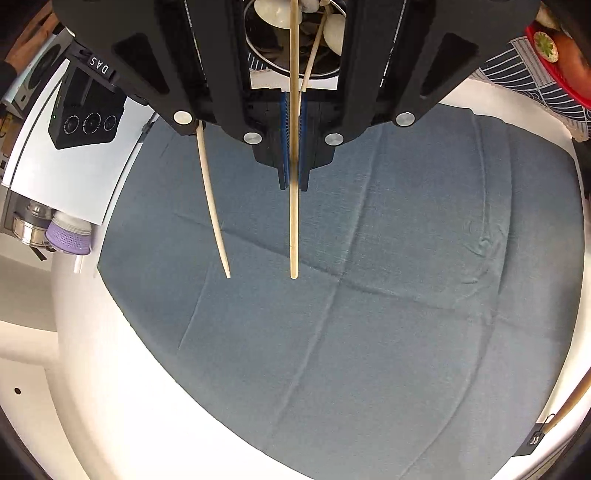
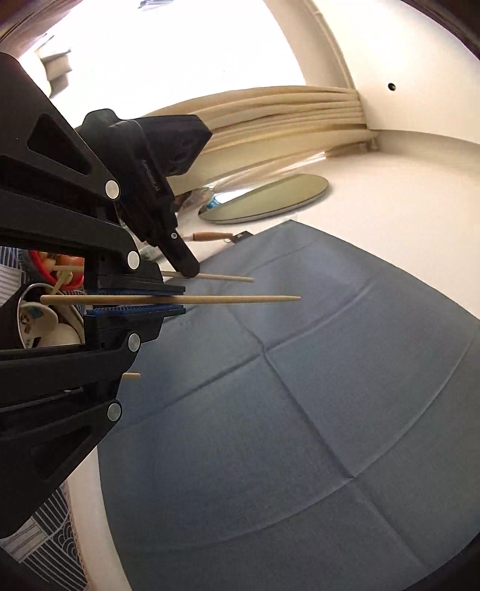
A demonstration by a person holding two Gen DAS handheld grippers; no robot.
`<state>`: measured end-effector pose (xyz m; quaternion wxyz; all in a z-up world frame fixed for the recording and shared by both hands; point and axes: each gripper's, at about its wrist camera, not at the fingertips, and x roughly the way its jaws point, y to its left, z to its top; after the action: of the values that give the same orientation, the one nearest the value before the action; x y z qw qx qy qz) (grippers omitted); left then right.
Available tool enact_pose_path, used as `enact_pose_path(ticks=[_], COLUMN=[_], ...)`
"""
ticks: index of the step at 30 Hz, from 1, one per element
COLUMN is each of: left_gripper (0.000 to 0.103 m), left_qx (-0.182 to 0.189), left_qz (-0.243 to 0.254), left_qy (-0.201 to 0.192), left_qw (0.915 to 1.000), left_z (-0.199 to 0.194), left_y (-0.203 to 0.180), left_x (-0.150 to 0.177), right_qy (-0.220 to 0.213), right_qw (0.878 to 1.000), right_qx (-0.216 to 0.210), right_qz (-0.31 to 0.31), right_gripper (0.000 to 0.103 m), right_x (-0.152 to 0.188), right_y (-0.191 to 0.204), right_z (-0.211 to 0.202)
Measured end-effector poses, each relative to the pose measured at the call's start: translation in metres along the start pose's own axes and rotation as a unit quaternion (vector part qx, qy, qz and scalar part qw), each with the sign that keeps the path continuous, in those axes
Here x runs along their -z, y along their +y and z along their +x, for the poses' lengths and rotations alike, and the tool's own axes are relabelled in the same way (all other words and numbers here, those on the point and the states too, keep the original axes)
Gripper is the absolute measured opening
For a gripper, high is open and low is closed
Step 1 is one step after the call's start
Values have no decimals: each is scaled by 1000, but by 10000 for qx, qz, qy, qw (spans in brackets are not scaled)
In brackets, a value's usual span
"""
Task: Organize utensils
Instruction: 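Lower the chopsticks upright into the black holder with both grippers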
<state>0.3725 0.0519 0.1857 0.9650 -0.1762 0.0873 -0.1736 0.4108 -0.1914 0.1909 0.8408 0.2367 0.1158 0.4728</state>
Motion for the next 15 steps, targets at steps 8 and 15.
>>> enact_pose_path(ticks=[8,15], left_gripper=[5,5], left_qx=[75,-32], left_qz=[-145,124], left_qy=[63,135], left_qw=[9998,9998], left_z=[16,16], left_y=[9,5], left_x=[19,30], right_qy=[104,262], right_qw=[9995,9990], right_qx=[292,340], right_qz=[-58,-100], right_gripper=[5,5], right_x=[19,30], right_y=[-18,-22], right_z=[14,33])
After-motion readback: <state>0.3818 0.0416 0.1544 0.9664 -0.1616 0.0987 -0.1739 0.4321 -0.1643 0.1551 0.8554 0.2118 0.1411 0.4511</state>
